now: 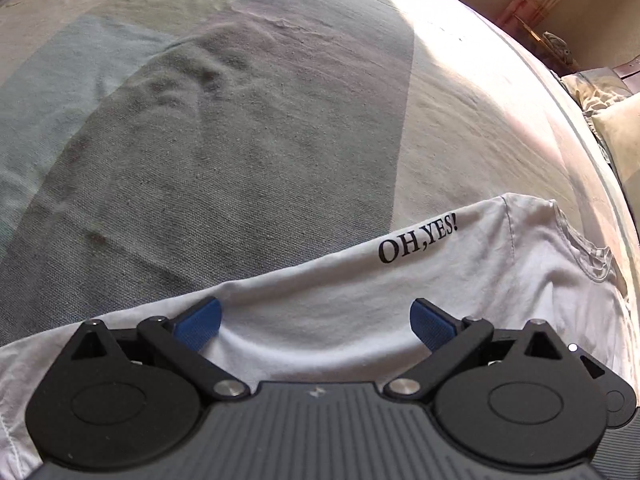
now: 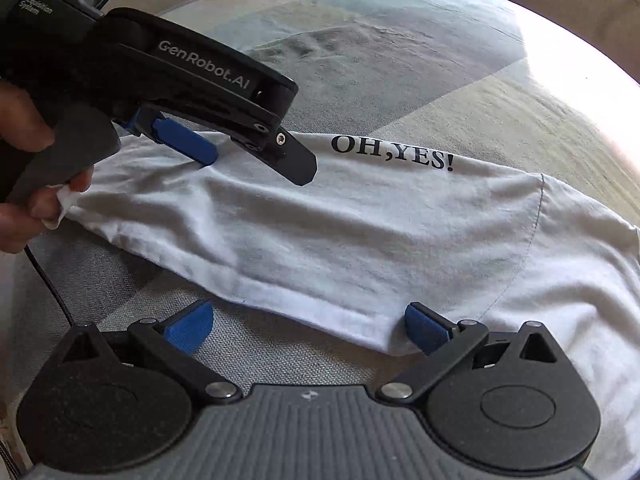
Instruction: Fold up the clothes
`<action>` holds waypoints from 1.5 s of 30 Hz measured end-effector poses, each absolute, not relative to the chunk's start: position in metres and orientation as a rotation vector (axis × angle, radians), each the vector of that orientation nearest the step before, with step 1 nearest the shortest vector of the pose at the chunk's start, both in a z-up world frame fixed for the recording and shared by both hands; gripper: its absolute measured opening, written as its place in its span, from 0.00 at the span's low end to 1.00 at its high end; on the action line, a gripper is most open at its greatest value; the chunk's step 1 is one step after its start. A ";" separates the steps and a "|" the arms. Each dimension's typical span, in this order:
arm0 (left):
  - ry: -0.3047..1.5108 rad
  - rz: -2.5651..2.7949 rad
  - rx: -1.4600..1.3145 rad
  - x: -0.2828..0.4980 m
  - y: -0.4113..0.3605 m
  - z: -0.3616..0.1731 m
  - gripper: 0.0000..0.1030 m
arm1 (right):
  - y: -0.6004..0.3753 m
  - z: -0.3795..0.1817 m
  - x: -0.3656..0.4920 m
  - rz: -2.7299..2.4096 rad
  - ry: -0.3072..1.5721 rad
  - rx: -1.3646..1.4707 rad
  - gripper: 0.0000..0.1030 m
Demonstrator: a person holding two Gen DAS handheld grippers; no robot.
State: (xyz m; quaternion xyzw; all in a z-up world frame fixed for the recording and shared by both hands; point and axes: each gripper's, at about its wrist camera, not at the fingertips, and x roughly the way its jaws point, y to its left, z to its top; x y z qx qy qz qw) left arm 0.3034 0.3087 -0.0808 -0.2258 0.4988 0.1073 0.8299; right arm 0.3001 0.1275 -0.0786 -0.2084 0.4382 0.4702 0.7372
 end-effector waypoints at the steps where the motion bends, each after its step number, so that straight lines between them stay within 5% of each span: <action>1: 1.061 0.247 -0.474 0.307 0.308 -0.078 0.97 | 0.123 -0.074 0.300 1.042 0.957 -0.442 1.00; 23: 1.090 -0.054 -0.179 0.374 0.159 -0.057 0.97 | -0.100 0.003 0.356 0.441 0.893 -0.175 1.00; 32: 1.133 -0.267 -0.056 0.356 0.065 -0.056 0.97 | -0.237 -0.017 0.352 0.048 0.940 0.011 1.00; 45: 1.275 -0.076 -0.264 0.255 0.091 -0.075 0.97 | -0.289 -0.067 0.272 0.301 1.269 0.399 1.00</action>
